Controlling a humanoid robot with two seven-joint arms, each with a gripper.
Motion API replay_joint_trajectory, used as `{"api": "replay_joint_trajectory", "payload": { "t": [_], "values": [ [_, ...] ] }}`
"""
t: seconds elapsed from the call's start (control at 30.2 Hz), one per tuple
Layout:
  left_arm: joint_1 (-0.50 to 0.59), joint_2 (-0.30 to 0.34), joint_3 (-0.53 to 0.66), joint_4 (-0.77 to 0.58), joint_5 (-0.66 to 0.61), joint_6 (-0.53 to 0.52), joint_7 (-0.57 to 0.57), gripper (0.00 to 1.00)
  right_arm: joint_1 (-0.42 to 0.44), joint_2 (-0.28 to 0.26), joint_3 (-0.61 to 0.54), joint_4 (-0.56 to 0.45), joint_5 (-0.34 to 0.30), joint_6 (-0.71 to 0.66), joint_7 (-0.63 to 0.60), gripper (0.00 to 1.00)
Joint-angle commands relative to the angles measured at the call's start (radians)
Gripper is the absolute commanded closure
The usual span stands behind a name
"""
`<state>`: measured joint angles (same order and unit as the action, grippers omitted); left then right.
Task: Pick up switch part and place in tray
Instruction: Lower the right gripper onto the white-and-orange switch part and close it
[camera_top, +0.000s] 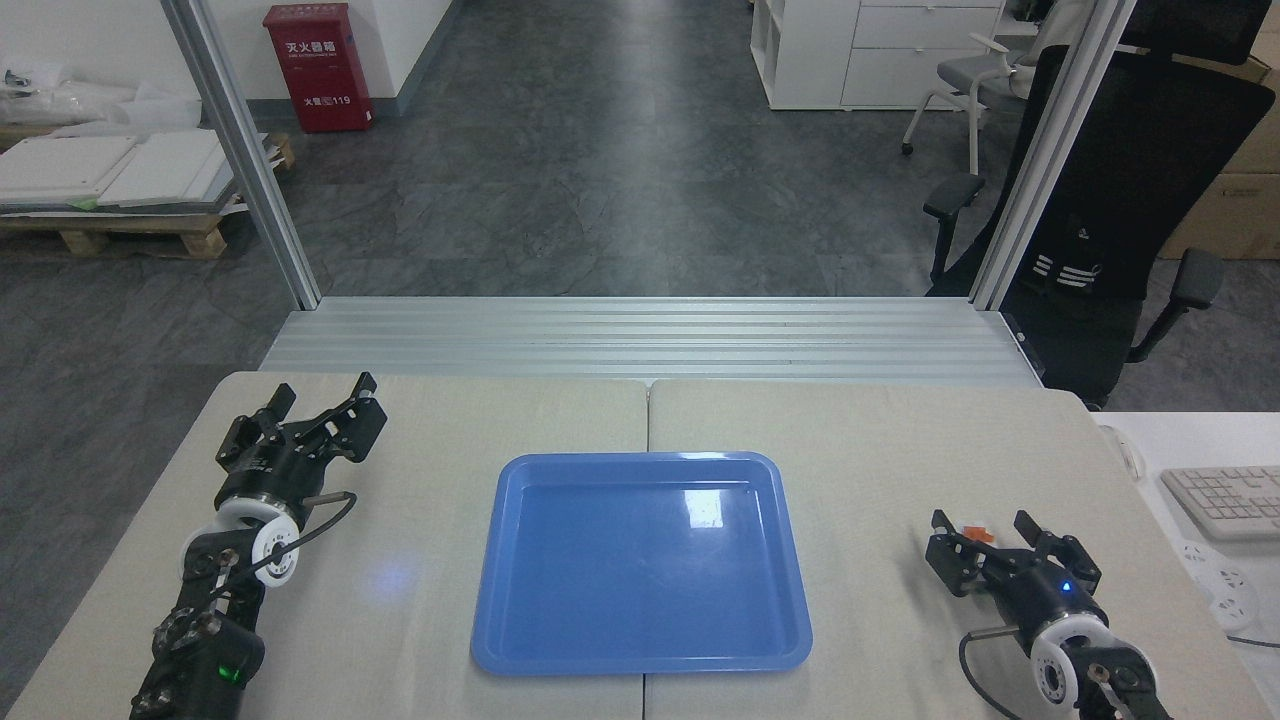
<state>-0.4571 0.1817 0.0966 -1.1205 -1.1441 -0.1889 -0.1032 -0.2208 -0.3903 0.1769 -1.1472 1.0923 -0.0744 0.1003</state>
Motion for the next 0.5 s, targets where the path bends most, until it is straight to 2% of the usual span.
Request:
{"api": "replay_joint_trajectory", "payload": {
  "t": [0.0,0.17,0.23,0.33,0.4,0.46],
  "values": [
    [0.0,-0.001,0.0,0.001,0.0,0.0,0.0,0.0,0.028,0.008,0.006,0.015,0.003,0.004,0.001,0.01],
    [0.0,-0.001,0.0,-0.001,0.001,0.0,0.0,0.0,0.026,0.004,0.016,0.035,0.004,0.008,0.001,0.02],
    [0.0,0.001,0.0,-0.001,0.0,0.0,0.0,0.0,0.024,0.002,0.019,0.043,0.006,0.008,0.004,0.07],
    [0.0,0.001,0.0,-0.001,0.0,0.0,0.0,0.0,0.02,-0.001,0.048,0.046,0.006,0.022,0.005,0.33],
    [0.0,0.001,0.0,-0.001,0.001,0.0,0.0,0.0,0.02,0.005,0.055,0.046,0.006,0.045,0.007,0.4],
    [0.0,-0.001,0.0,-0.001,0.0,0.0,0.0,0.0,0.018,0.004,0.065,0.044,0.006,0.065,0.007,0.64]
  ]
}}
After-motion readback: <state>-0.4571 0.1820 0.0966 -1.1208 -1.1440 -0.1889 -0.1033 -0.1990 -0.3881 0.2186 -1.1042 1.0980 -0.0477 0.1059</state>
